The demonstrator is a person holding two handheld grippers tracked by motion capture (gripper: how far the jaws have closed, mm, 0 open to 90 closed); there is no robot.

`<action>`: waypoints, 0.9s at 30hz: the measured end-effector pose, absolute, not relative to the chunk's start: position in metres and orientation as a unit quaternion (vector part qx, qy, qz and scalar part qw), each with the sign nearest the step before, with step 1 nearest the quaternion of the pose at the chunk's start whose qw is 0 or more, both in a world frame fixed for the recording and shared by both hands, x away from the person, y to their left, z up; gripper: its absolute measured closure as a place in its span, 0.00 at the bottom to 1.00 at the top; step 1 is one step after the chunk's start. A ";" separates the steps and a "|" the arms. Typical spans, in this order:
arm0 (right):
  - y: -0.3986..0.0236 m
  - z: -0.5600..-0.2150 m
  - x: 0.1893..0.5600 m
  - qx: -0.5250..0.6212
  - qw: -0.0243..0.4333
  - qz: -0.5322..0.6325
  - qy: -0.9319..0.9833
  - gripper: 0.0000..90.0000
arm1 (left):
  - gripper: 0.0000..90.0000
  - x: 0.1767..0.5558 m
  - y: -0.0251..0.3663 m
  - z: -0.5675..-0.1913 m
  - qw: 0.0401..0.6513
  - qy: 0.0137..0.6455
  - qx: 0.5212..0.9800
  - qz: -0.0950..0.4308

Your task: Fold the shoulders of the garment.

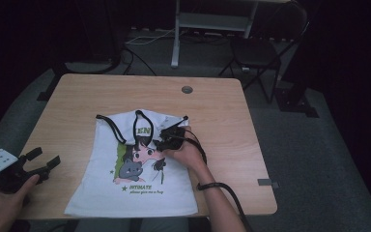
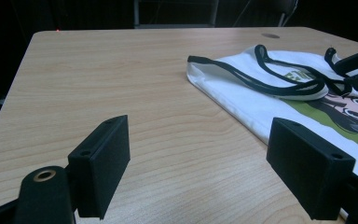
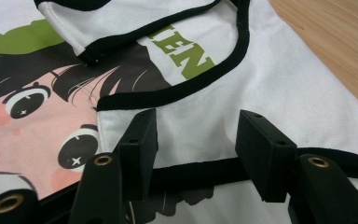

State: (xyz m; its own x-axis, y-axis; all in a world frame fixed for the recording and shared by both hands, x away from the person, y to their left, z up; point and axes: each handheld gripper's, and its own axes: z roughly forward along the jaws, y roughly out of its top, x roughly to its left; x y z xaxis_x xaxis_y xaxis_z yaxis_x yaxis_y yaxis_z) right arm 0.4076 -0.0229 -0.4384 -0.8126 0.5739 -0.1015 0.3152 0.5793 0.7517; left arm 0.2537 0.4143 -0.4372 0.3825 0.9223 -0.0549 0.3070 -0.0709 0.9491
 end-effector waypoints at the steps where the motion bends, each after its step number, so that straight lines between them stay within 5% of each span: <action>1: -0.023 -0.438 0.408 0.254 0.170 0.381 0.873 0.53 | 0.23 0.254 0.414 -0.437 0.500 0.463 0.664 0.308; 13: -0.023 -0.438 0.408 0.262 0.165 0.387 0.868 0.47 | 0.23 0.253 0.414 -0.437 0.499 0.462 0.666 0.307; 19: -0.024 -0.436 0.407 0.289 0.188 0.397 0.851 0.26 | 0.23 0.254 0.413 -0.437 0.501 0.461 0.667 0.304; 27: -0.038 -0.428 0.403 0.316 0.191 0.419 0.830 0.15 | 0.23 0.257 0.412 -0.437 0.510 0.466 0.660 0.294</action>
State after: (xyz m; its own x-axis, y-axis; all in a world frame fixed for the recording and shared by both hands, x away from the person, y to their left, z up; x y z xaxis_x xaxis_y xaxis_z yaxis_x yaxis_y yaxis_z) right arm 0.4034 -0.0378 -0.4277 -0.7278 0.6838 -0.0520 0.3639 0.4493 0.8159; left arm 0.2573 0.4121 -0.4371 0.3925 0.9157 -0.0866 0.3148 -0.0453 0.9481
